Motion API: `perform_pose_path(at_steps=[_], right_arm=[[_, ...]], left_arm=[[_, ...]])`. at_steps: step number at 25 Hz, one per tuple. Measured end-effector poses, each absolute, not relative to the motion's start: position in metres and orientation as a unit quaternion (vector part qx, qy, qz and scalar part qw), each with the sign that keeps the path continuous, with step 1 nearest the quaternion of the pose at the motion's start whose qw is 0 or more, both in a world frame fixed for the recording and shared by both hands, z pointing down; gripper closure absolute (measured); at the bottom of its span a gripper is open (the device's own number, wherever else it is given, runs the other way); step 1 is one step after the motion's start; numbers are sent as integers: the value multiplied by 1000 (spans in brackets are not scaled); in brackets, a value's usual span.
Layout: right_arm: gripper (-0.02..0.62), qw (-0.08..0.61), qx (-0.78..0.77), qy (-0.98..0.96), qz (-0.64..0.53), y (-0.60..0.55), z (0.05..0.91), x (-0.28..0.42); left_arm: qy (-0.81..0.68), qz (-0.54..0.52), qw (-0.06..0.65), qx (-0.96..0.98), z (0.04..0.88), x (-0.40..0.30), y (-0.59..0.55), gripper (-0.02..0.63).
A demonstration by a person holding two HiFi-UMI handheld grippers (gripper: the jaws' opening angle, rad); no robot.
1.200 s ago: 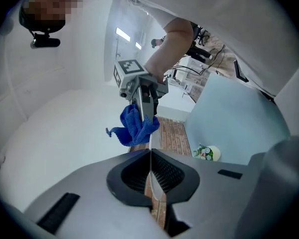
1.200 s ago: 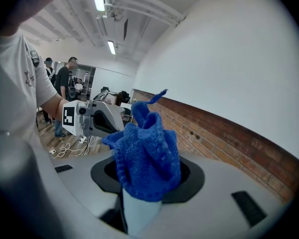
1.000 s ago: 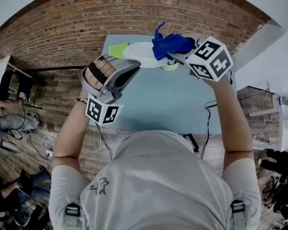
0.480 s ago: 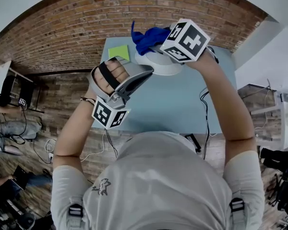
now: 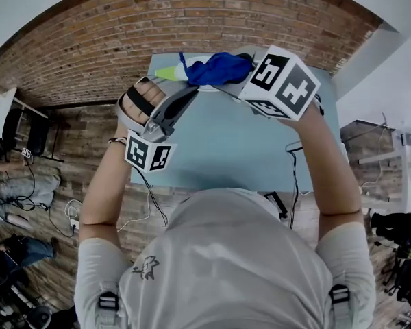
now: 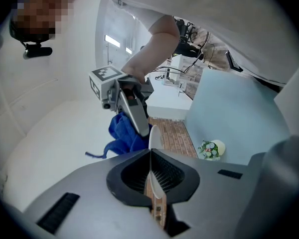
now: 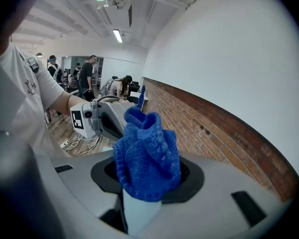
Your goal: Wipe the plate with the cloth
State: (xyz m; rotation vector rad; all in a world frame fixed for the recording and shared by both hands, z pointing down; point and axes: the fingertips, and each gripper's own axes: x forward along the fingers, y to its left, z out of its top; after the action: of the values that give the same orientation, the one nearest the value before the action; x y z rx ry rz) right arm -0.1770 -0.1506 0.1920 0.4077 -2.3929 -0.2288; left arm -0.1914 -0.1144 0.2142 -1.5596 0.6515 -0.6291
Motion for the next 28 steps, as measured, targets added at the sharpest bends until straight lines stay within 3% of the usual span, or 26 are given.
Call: perform_pose_path(at_steps=[9,19,28], right_arm=[[434,383,213,-899,-22,-214,220,-126],[436,388,167,-906,-31,-211,211,-176],[437,360,152,-918,-68,-155,191,-193]], left_arm=[[271,-253,648,-666,201,-188,-94,589],[233,-232,675,-661,197,-154,-72,588],[260,-267,648,-664,217,-180,-114,589]])
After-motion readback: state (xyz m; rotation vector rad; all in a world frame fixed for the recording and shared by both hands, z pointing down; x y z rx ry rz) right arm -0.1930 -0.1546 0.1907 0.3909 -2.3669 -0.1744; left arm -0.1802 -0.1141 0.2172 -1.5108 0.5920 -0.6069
